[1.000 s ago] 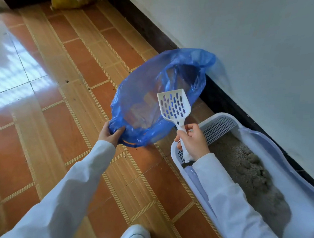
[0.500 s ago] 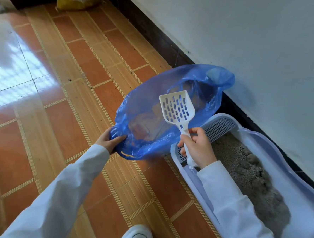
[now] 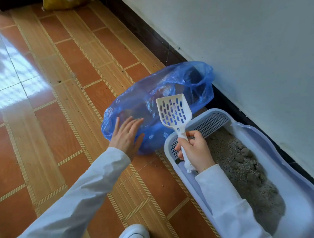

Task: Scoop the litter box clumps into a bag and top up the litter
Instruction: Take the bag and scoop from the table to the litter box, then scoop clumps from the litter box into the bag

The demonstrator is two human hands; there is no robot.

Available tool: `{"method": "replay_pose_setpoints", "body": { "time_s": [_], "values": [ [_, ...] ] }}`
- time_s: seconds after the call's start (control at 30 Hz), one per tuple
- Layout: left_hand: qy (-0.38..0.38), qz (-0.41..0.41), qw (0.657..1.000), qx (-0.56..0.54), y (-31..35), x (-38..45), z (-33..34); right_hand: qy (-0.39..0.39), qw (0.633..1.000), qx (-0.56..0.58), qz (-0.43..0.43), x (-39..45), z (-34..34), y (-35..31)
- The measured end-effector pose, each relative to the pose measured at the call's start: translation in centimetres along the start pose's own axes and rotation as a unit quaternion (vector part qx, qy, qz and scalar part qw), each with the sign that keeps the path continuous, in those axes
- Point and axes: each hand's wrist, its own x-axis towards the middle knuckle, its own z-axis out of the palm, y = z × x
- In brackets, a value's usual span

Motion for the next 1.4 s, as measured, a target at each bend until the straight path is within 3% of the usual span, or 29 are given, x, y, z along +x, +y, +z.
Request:
{"method": "replay_pose_setpoints", "body": {
  "time_s": [0.17,0.33,0.67,0.77,1.0,1.4],
  "values": [
    [-0.105,0.044,0.993,-0.022,2.0,0.8,1.2,0.011,1.0,0.006,-0.001,-0.6,-1.4,0.2],
    [-0.131,0.017,0.99,-0.042,3.7,1.6,1.4,0.031,0.999,0.018,-0.006,-1.6,-3.4,-0.4],
    [-0.054,0.133,0.99,0.003,4.6,0.6,2.7,0.09,0.994,-0.049,0.03,-4.8,-9.5,1.9],
    [-0.053,0.118,0.992,-0.009,5.3,0.1,2.4,0.101,0.991,-0.071,0.046,-5.9,-11.1,2.9],
    [-0.089,0.134,0.987,0.004,7.3,0.3,2.0,0.151,0.967,-0.167,0.117,-9.5,-15.1,3.9],
    [-0.165,0.136,0.975,0.052,9.0,1.5,2.4,0.112,0.916,-0.24,0.302,-13.8,-17.8,5.9]
  ]
}}
